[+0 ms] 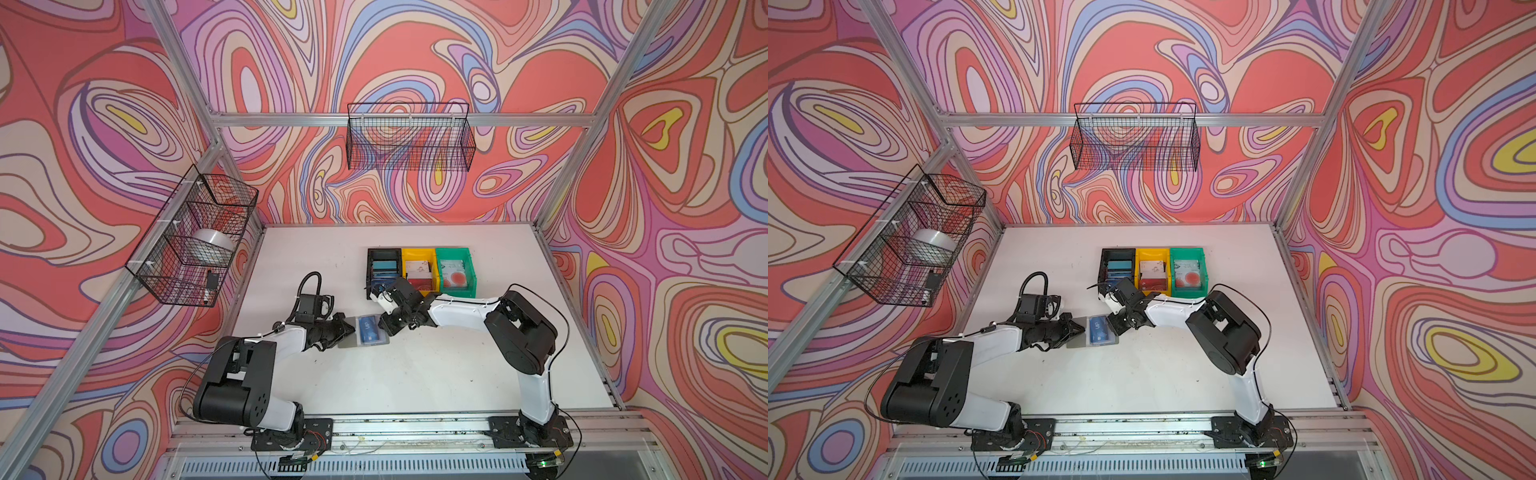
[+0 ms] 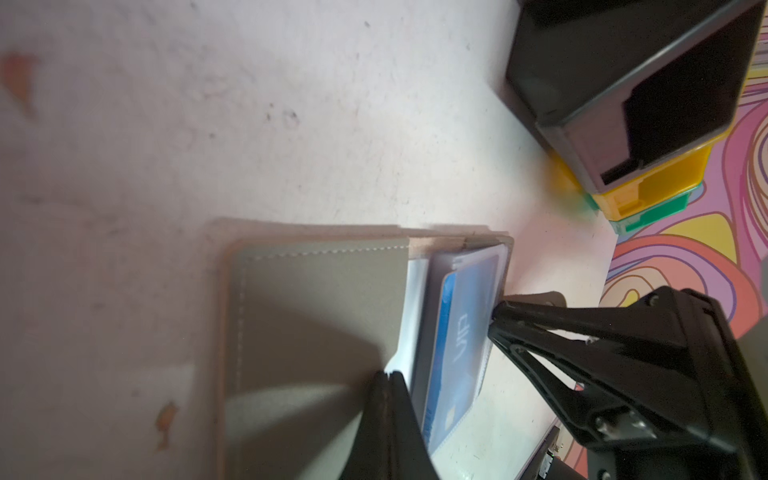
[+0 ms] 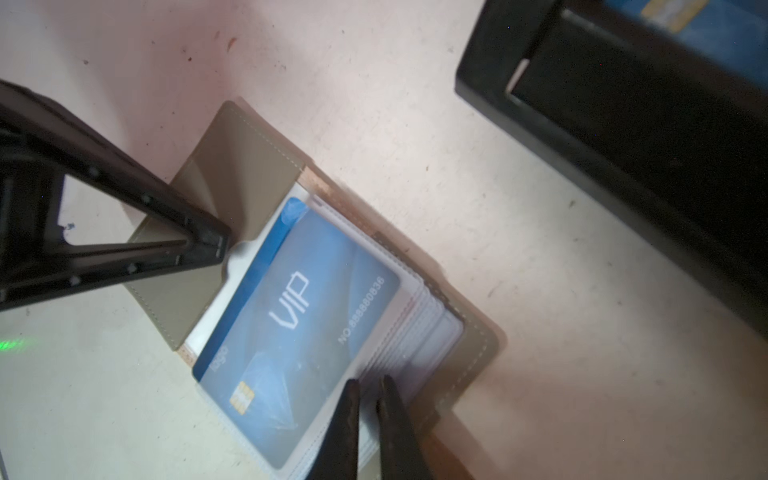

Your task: Take the credit cards out of the card holder

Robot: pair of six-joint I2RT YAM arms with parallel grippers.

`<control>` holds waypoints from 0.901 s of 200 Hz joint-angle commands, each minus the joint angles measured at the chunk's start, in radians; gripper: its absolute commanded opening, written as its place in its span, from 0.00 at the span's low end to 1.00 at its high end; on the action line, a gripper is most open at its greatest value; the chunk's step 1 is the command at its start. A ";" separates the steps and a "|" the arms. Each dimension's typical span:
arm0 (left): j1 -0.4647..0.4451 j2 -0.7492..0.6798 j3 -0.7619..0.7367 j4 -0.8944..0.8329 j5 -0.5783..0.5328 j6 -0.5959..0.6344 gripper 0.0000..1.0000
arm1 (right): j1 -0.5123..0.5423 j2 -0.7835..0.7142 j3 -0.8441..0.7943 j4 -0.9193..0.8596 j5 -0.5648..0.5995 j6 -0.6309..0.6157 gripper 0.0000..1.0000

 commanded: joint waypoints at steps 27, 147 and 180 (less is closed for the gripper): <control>0.006 0.009 -0.026 0.067 0.045 -0.025 0.13 | 0.010 -0.011 0.011 -0.047 0.006 -0.008 0.13; 0.007 0.031 -0.054 0.181 0.095 -0.064 0.16 | 0.014 0.029 0.048 -0.056 -0.038 -0.003 0.13; 0.006 0.032 -0.065 0.196 0.099 -0.070 0.25 | 0.019 0.037 0.048 -0.056 -0.038 -0.001 0.14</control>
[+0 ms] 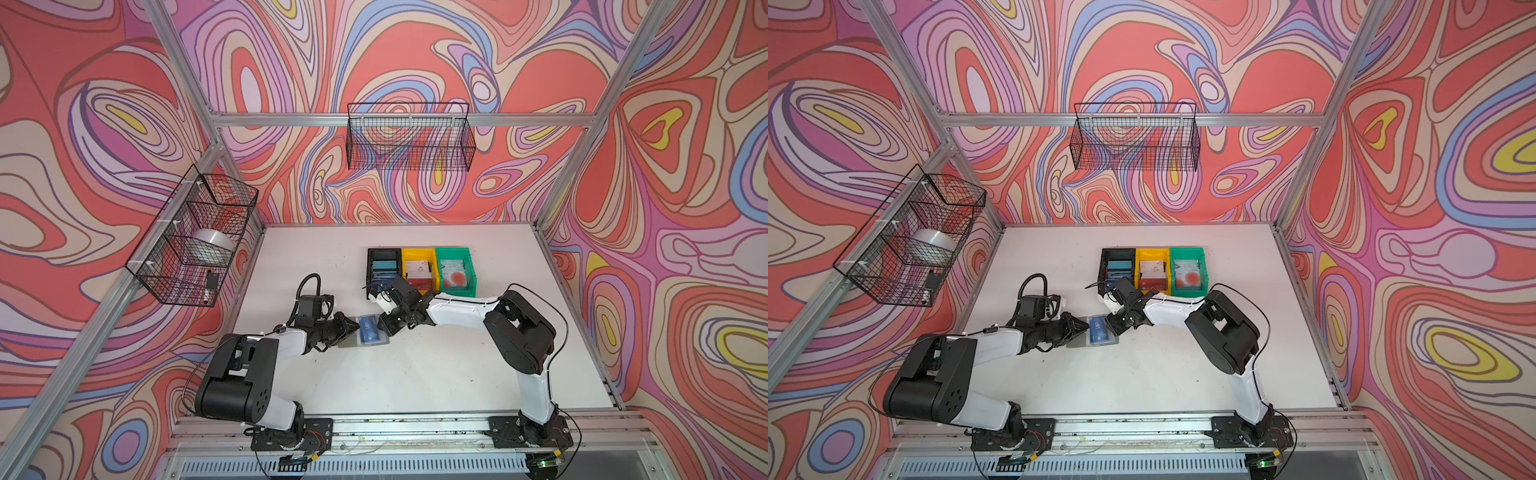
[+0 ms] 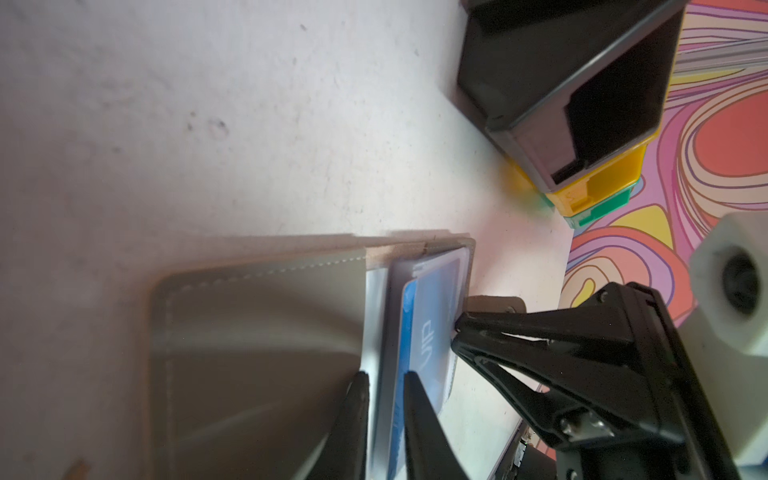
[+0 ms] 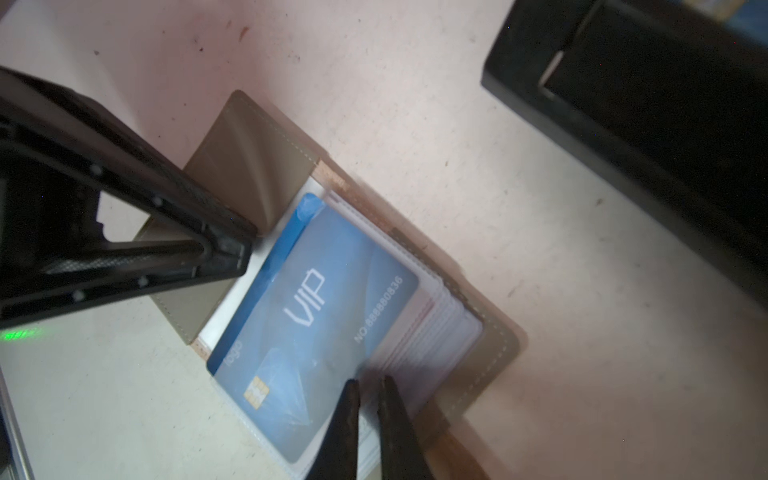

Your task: Take the credit cards out of the card holder

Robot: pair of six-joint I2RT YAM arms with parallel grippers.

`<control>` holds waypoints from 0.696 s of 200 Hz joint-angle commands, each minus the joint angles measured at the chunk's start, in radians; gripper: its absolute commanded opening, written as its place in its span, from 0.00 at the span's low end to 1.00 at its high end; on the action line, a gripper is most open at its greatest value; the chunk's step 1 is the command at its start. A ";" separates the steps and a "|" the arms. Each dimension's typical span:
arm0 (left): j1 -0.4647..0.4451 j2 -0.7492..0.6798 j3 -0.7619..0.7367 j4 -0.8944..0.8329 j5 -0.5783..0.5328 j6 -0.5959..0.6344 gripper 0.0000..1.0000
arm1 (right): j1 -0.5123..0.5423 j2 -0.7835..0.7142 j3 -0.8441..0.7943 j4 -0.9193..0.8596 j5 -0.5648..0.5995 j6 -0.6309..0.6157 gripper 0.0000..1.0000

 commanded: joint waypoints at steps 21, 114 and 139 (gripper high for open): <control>0.006 0.018 -0.019 0.048 0.020 -0.018 0.30 | 0.012 0.027 0.014 -0.018 -0.009 0.001 0.14; 0.006 0.063 -0.023 0.098 0.026 -0.036 0.25 | 0.017 0.035 0.018 -0.021 -0.018 0.000 0.14; 0.006 0.076 -0.023 0.106 0.027 -0.037 0.21 | 0.017 0.036 0.021 -0.022 -0.018 -0.001 0.14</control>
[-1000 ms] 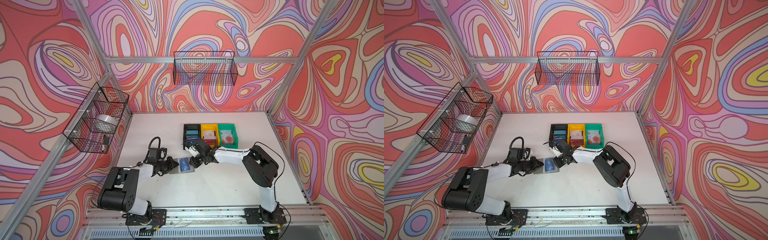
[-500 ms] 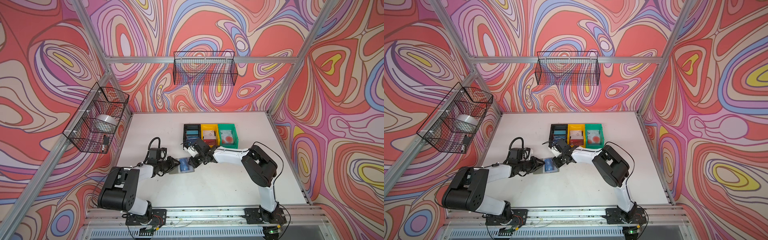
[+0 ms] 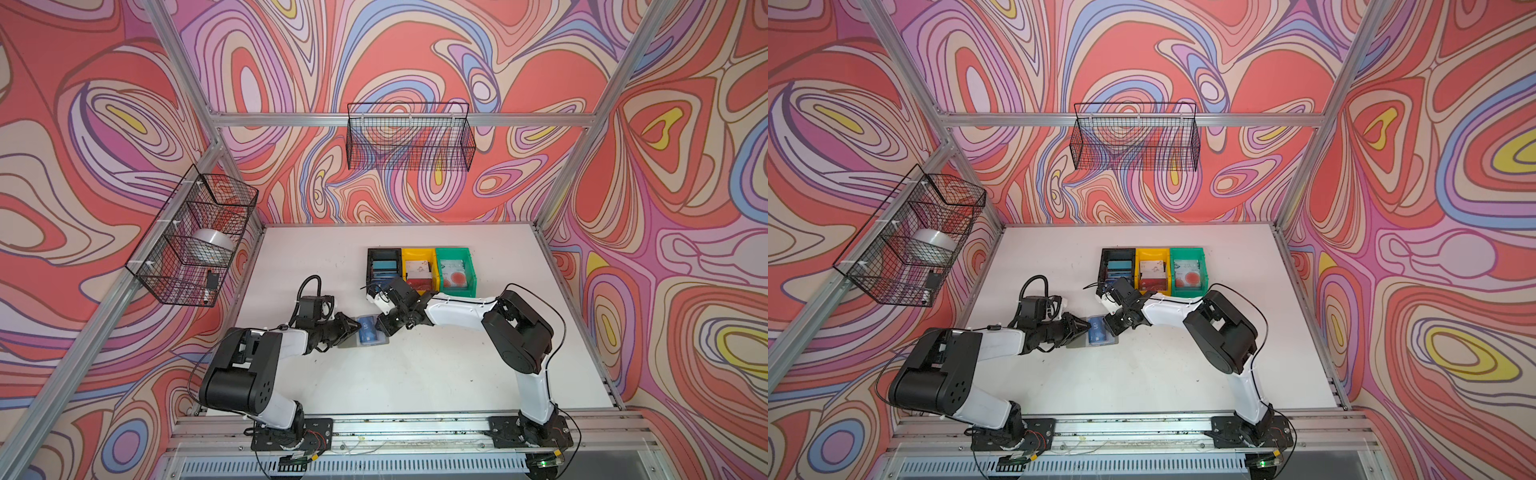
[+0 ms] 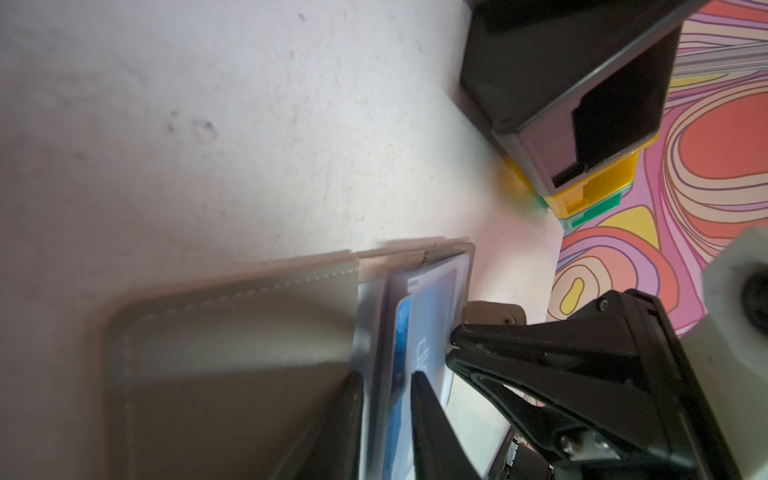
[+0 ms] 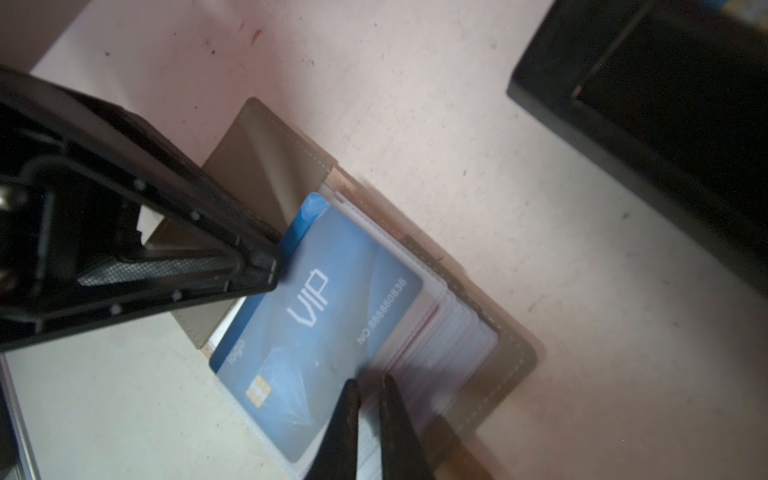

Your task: Take the credit cards out of the card holder

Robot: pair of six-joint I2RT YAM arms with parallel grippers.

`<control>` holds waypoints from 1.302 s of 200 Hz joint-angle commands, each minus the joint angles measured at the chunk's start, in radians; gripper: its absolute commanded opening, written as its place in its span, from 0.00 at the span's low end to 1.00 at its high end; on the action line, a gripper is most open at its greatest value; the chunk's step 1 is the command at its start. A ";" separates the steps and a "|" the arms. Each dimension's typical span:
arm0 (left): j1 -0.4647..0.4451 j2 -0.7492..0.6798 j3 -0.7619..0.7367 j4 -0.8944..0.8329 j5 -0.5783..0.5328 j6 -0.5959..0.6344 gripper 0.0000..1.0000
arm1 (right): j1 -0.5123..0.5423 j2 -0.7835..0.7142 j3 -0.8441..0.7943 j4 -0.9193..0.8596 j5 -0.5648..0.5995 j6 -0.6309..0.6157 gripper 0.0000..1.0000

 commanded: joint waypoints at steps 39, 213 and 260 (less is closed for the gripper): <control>0.006 0.031 -0.012 0.020 0.005 -0.007 0.15 | 0.012 0.029 0.011 -0.026 -0.005 0.000 0.14; 0.018 -0.011 0.023 -0.127 0.000 0.075 0.00 | 0.011 0.028 -0.004 -0.024 -0.015 0.008 0.14; 0.075 -0.072 0.035 -0.261 -0.046 0.123 0.00 | 0.012 0.021 -0.013 -0.020 -0.018 0.014 0.14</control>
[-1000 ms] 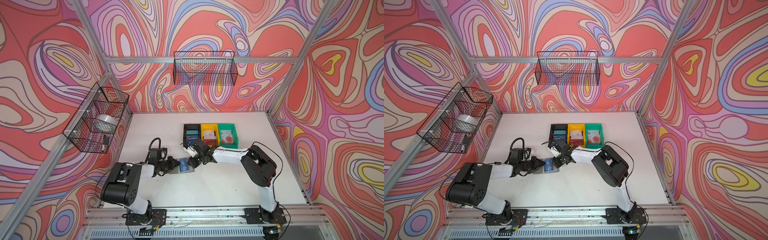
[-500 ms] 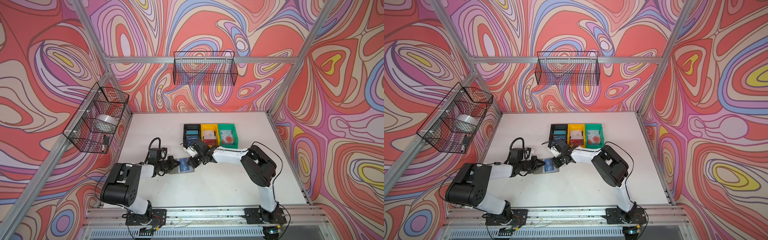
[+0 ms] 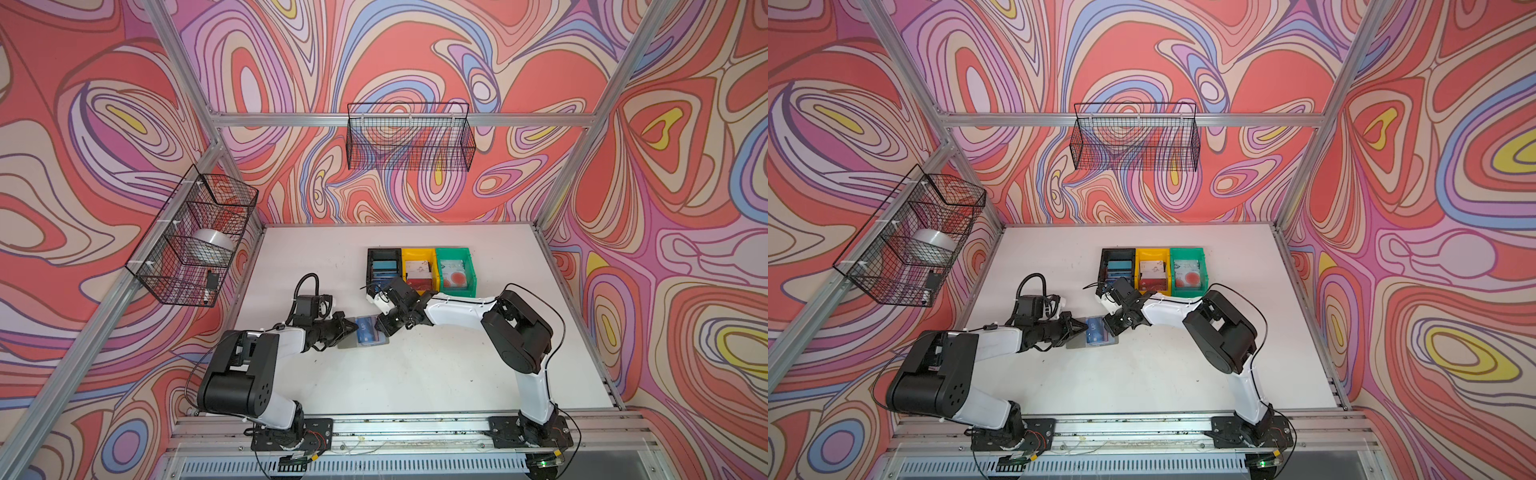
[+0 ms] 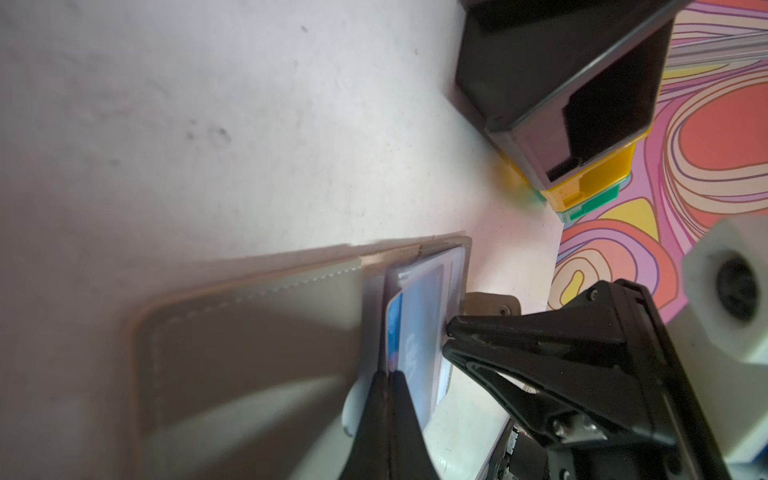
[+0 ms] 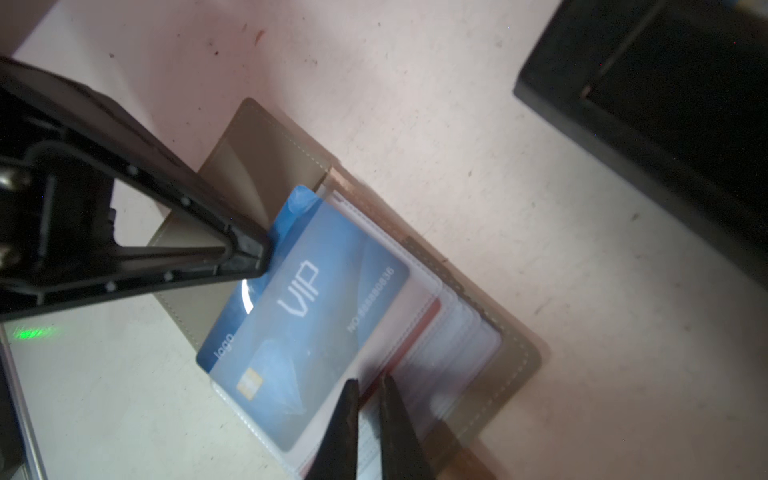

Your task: Take the credit cards out of the card holder

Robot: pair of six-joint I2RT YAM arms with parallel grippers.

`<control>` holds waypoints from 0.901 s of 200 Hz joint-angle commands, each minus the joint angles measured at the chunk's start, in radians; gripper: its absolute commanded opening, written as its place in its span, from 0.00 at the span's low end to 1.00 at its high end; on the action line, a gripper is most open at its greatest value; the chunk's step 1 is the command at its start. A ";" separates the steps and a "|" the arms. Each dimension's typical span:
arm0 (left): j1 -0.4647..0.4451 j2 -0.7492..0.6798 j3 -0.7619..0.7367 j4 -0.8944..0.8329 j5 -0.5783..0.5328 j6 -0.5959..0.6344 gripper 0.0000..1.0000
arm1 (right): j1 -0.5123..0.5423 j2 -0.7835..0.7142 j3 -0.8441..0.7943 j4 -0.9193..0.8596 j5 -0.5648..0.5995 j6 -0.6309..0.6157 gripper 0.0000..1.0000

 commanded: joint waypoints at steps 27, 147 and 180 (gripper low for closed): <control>0.030 -0.072 0.032 -0.236 -0.119 0.076 0.00 | 0.011 0.017 -0.017 -0.021 -0.009 0.007 0.14; 0.040 -0.264 0.113 -0.330 -0.125 0.052 0.00 | 0.002 -0.124 0.059 -0.110 -0.068 -0.044 0.32; 0.039 -0.271 0.089 -0.226 -0.031 0.012 0.00 | -0.032 -0.153 0.072 -0.088 -0.168 -0.036 0.39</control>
